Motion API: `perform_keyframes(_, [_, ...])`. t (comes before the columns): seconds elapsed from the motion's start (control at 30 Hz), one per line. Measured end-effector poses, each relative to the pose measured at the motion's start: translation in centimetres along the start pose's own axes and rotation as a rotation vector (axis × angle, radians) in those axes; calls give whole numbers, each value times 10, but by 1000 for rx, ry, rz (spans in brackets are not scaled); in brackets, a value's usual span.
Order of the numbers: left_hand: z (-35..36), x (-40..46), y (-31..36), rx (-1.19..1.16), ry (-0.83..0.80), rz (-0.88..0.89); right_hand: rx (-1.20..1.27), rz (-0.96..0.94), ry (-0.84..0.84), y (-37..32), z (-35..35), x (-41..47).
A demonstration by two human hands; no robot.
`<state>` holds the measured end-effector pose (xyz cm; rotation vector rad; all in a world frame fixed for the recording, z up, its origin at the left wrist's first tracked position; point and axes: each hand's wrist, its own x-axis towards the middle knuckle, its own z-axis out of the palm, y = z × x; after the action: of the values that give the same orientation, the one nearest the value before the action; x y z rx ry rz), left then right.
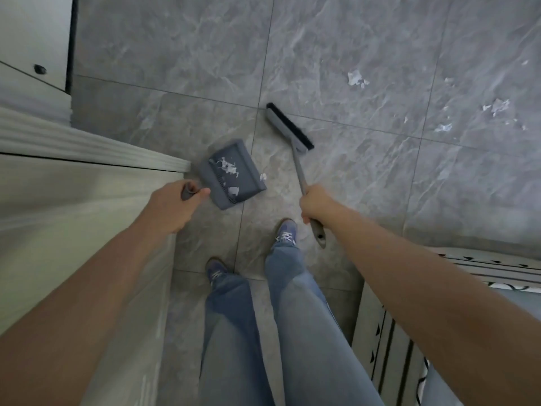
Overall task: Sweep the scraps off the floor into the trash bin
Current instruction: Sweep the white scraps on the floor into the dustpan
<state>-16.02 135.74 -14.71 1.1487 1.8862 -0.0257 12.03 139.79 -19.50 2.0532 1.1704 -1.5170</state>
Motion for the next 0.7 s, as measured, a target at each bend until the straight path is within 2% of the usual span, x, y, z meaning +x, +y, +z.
perform_keyframes(0.13, [7, 7, 6, -114, 47, -34, 207, 6, -133, 36, 48, -41])
perform_keyframes(0.27, [7, 9, 14, -149, 64, -58, 440, 44, -128, 63, 68, -74])
perform_keyframes(0.4, [11, 5, 20, -125, 39, -45, 502, 59, -47, 69, 51, -91])
perform_keyframes(0.57, [25, 9, 19, -158, 64, -75, 417, 87, 66, 50, 19, -52])
perform_keyframes(0.7, [30, 11, 16, -195, 69, -87, 598, 196, -49, 38, 43, -36])
